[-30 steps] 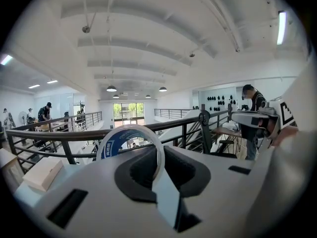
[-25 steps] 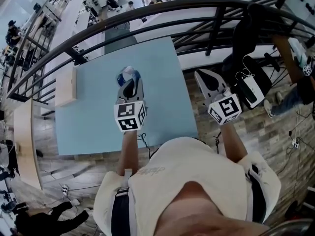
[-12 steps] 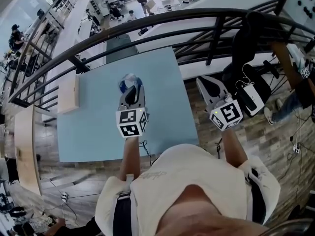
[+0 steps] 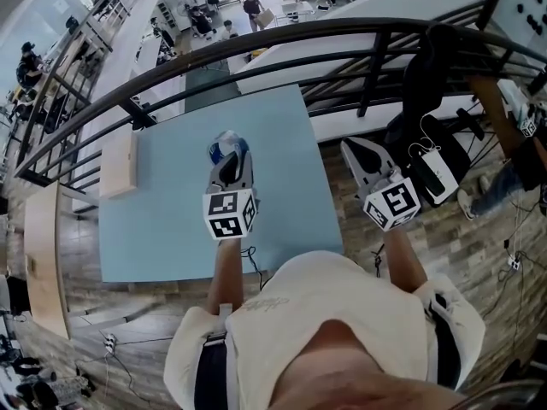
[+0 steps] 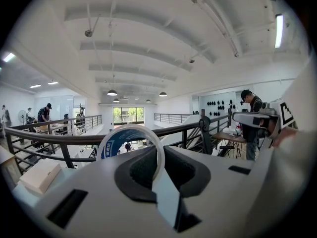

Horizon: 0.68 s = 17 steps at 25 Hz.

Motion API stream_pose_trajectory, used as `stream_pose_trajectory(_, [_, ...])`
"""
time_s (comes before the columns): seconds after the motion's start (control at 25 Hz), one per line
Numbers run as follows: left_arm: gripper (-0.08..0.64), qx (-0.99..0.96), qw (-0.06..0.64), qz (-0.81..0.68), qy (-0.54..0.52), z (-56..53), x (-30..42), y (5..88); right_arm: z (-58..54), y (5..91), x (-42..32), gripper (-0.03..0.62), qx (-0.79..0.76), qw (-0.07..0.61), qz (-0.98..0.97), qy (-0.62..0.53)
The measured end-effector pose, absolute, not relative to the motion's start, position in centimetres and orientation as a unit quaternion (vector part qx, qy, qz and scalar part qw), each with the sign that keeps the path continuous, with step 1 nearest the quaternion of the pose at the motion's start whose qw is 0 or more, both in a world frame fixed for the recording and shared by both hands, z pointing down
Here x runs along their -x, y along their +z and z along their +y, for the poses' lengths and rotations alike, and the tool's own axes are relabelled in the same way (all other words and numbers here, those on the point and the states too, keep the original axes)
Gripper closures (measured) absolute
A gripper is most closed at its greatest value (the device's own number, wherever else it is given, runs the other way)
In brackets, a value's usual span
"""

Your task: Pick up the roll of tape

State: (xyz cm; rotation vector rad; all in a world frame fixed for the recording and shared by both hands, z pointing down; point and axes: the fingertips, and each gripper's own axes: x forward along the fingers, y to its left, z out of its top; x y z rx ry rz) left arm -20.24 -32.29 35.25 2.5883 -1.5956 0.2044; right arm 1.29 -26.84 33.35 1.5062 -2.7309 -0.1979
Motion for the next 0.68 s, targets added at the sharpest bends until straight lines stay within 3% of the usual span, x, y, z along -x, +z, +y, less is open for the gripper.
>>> stream_pose_trajectory(0.68, [0.502, -0.847, 0.056, -0.524, 0.074, -32.4, 20.5, 36.2, -27.4, 35.0, -1.2, 0.587, -0.481, 0.021, -0.875, -0.049])
